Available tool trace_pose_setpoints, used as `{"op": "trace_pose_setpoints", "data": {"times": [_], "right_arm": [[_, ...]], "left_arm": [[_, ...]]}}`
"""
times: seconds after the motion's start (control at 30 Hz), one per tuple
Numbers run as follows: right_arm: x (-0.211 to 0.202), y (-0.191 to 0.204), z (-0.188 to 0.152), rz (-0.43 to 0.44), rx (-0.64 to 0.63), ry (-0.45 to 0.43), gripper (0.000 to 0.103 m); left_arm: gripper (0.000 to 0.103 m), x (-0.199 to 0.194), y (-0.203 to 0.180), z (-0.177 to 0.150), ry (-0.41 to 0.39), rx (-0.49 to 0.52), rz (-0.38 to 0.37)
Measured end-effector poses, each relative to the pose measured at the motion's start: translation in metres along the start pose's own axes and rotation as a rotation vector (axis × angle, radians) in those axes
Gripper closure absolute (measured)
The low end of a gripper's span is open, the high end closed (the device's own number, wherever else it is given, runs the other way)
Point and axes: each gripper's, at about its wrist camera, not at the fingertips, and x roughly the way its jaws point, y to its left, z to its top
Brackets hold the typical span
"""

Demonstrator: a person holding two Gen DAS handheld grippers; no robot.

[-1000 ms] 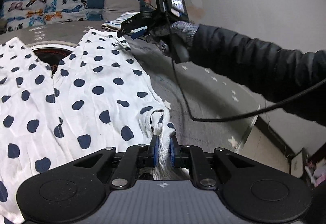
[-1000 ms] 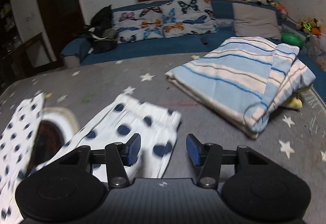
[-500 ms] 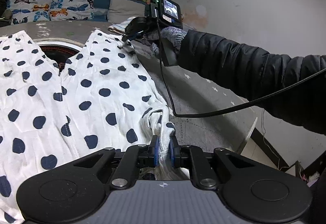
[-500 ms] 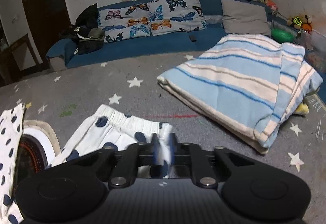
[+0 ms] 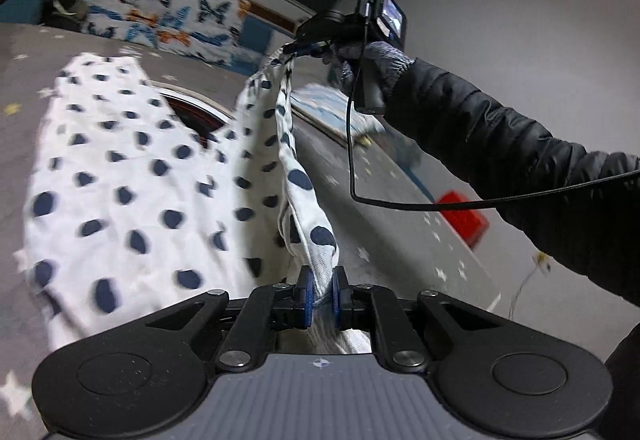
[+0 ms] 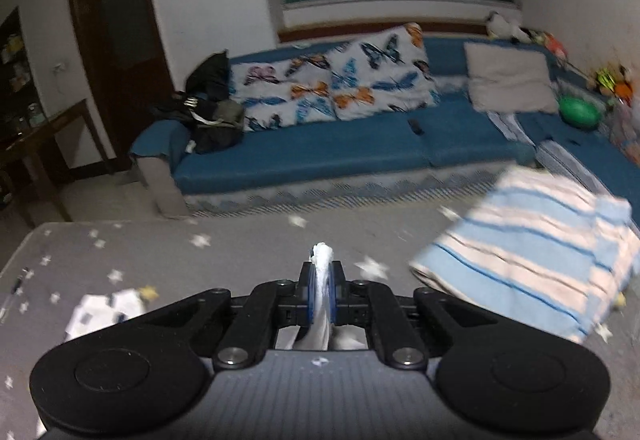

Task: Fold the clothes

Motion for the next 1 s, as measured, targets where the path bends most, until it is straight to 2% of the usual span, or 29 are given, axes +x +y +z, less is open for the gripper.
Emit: {"op": "trace_pose_setpoints", "data": {"times": [0.3, 0.63, 0.87, 1.0], "right_arm": [[0.030, 0.125, 0.014, 0.046, -0.115, 0.004, 0.097], [0.089, 0.243, -0.017, 0.074, -0.223, 0.085, 0.097], [0.111, 0.281, -0.042, 0.176, -0.206, 0.143, 0.093], [0.104, 0.280, -0.043, 0.231, -0.234, 0.152, 0.090]], "left_arm": [[0.093, -0.054, 0.030, -0.018, -0.098, -0.131, 0.045], [0.093, -0.086, 0.056, -0.035, -0.142, -0.240, 0.080], [0.093, -0.090, 0.066, -0.043, -0.140, -0.295, 0.098], [0.093, -0.091, 0.065, -0.042, -0.130, -0.296, 0.093]]}}
